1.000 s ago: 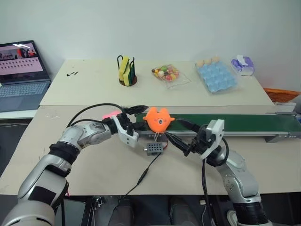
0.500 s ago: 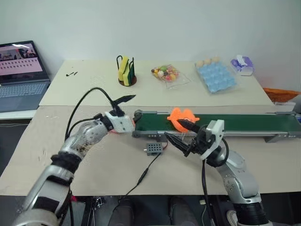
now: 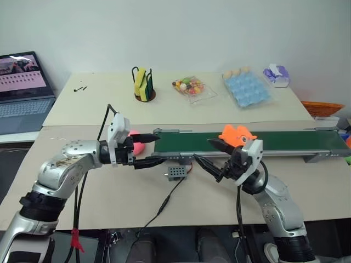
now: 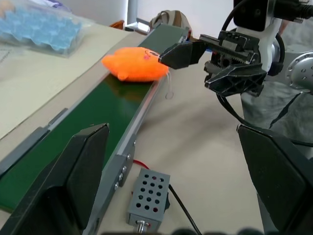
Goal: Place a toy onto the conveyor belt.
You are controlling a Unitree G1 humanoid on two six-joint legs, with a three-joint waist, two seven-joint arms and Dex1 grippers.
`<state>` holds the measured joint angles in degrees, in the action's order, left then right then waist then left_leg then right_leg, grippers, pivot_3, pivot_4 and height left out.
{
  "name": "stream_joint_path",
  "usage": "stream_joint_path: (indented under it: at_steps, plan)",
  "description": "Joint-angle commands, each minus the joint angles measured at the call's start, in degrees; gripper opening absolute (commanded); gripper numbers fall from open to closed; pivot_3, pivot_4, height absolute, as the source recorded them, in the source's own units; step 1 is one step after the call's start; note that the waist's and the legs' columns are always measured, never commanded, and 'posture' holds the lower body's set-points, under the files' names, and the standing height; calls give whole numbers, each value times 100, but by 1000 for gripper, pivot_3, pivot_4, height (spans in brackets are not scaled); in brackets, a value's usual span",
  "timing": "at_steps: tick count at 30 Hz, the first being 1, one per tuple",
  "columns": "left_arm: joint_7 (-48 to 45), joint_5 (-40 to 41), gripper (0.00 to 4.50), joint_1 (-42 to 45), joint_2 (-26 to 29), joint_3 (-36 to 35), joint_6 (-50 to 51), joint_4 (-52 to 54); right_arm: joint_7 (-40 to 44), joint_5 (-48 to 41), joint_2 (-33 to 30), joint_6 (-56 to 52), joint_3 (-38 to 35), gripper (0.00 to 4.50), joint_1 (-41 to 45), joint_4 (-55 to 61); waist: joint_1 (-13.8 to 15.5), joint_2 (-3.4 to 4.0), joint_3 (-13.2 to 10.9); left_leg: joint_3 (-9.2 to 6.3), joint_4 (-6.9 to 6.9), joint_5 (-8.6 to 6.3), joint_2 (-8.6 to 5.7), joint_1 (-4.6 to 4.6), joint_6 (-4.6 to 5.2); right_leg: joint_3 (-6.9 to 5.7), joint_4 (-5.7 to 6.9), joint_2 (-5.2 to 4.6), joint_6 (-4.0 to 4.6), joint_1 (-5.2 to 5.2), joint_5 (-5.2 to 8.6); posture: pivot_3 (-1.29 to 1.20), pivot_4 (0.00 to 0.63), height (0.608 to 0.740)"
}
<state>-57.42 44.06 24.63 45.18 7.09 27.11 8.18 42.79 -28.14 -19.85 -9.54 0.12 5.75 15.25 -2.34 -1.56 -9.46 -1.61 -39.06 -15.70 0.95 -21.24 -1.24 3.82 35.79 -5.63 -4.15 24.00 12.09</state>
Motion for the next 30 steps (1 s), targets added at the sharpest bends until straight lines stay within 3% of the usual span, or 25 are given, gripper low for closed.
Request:
stream_joint_path:
  at_steps: [1, 11, 30]
  plan:
    - [-63, -222, 4471, 36, -116, -175, -16, 130, 13, -62, -66, 28, -135, 4500, 26, 110, -3, 0, 0, 0, 0, 0, 0, -2, 0, 0, 0, 0, 0, 2, 0, 0, 150, 740]
    - [-231, -1007, 4471, 58, -347, -186, -360, -215, 52, -44, -90, 29, -133, 4500, 51, 63, -9, 0, 0, 1, 1, 0, 0, -2, 0, 2, -1, 1, 2, 4, 0, 0, 150, 740]
    - [-281, -1382, 4471, 197, -756, -529, -504, -361, 116, -41, -89, 56, -116, 4500, 83, 5, -6, 0, 0, 1, 2, 0, 1, -4, 0, 2, -2, 1, 2, 4, 1, 0, 150, 740]
